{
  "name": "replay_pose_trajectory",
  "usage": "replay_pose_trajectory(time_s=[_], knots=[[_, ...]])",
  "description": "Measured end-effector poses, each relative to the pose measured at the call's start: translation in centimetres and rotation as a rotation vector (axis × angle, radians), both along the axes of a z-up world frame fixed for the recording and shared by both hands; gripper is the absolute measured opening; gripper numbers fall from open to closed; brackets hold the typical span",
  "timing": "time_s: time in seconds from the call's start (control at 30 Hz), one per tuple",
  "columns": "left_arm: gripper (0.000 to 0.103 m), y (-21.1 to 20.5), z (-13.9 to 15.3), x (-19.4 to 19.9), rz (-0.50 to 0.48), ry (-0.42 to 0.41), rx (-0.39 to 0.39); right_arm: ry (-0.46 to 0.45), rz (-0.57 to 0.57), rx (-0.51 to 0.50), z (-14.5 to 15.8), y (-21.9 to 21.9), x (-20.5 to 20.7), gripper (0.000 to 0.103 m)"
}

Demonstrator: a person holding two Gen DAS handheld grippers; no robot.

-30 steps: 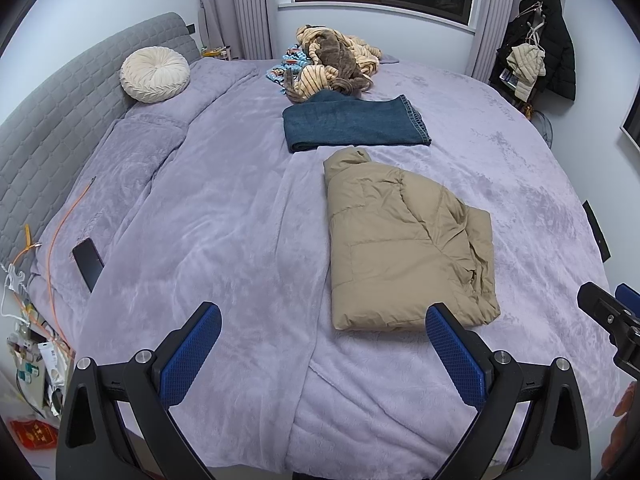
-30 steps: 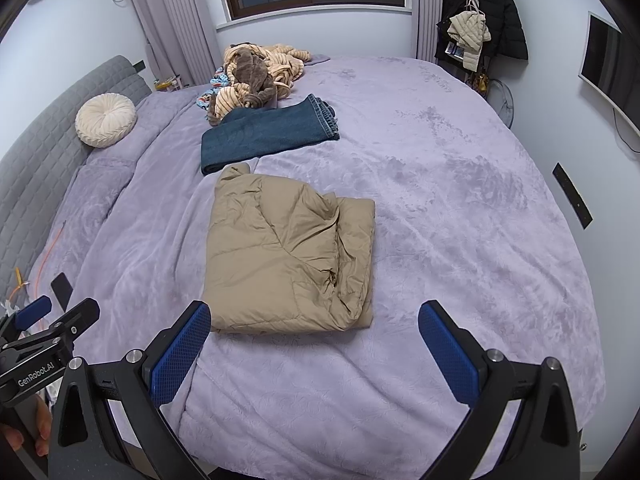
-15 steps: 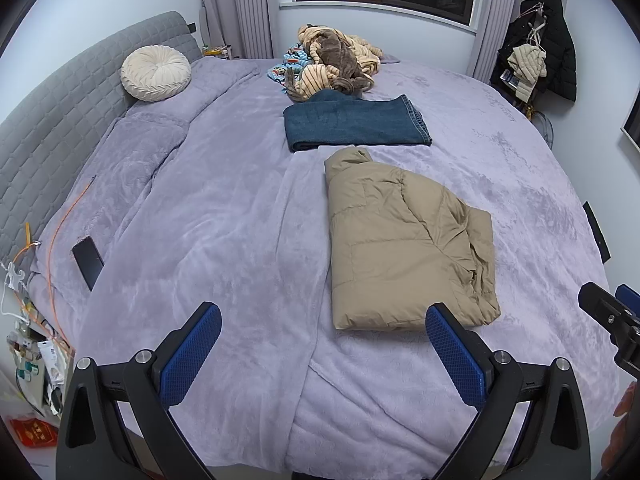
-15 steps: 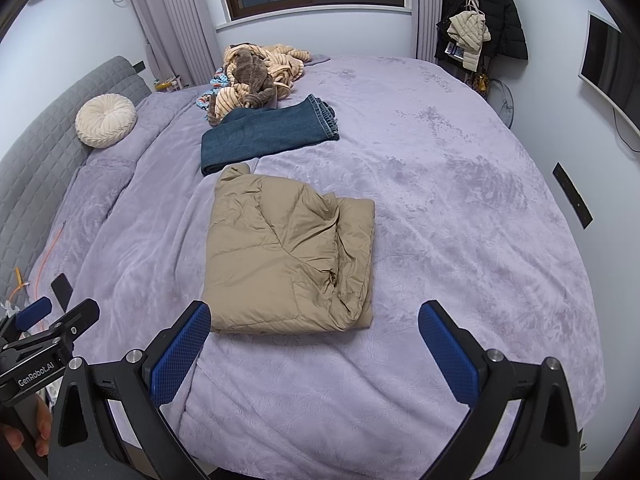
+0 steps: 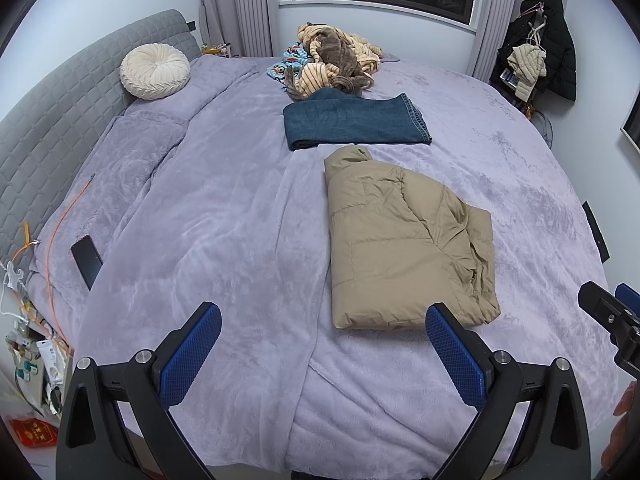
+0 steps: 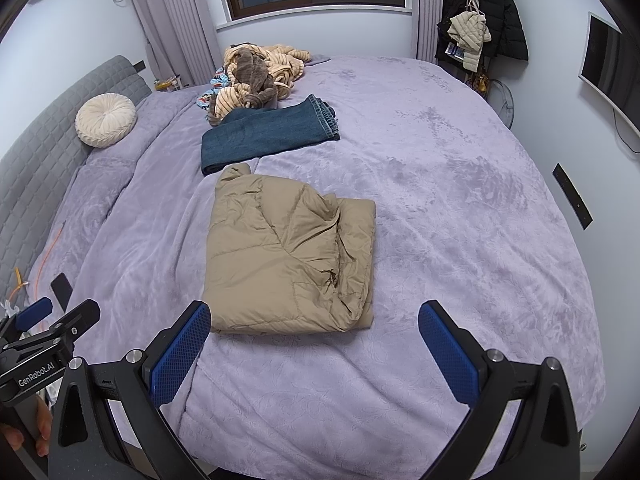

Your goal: Fold large clothes

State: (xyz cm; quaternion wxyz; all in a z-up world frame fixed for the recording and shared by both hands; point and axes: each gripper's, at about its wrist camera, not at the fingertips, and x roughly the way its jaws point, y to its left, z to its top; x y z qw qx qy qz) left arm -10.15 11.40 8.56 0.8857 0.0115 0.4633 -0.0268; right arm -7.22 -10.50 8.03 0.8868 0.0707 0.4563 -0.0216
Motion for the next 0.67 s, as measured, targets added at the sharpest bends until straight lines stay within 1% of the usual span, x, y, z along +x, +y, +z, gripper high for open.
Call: replay_pose_trajectory(time_s=[0.67], knots=[[0.103, 0.3, -1.0, -1.1, 0.000, -0.002, -0.009, 0.003, -0.003, -0.004, 0.0, 0.4, 0.0, 0.103]])
